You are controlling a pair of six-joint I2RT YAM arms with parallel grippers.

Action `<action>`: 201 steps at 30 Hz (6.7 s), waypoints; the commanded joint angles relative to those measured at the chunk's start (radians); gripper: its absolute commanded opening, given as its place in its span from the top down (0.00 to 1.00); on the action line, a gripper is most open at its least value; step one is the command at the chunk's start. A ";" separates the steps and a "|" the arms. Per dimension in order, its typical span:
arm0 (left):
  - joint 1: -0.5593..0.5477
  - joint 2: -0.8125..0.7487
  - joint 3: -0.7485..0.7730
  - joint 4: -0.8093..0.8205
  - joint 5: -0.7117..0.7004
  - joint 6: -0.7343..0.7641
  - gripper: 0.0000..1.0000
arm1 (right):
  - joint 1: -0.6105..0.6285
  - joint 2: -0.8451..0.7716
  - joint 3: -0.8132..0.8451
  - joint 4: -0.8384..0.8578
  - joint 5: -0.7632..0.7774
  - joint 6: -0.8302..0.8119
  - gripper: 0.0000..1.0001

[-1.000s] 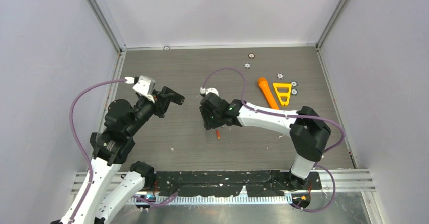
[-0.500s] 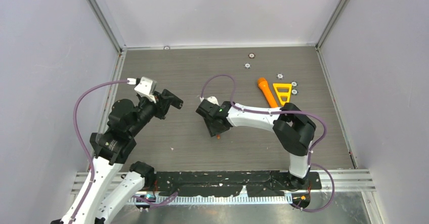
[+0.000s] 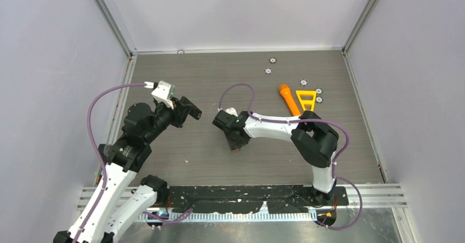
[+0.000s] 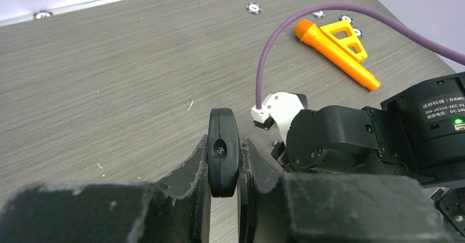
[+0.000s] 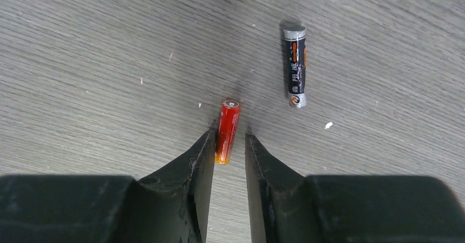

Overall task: Load the batteries into the remote control
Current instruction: Pick up the battery from the center of the board, then load the battery into the remote control.

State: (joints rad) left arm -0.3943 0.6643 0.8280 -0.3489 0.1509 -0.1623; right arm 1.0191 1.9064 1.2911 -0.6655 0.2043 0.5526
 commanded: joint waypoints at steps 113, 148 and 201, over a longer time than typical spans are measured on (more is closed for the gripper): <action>0.103 0.378 0.056 0.857 0.827 -1.060 1.00 | 0.059 -0.761 -0.027 0.327 -0.145 -0.554 0.82; 0.104 0.325 0.030 0.752 0.748 -1.038 1.00 | 0.059 -0.741 0.035 0.224 -0.088 -0.480 0.52; 0.104 0.319 -0.007 0.729 0.594 -1.146 1.00 | -0.130 -0.779 -0.088 0.430 -0.239 0.468 0.05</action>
State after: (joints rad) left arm -0.2878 0.9905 0.8215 0.3325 0.7605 -1.2839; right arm 0.8906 1.1213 1.2022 -0.3489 0.0158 0.9428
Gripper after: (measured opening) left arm 0.179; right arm 0.954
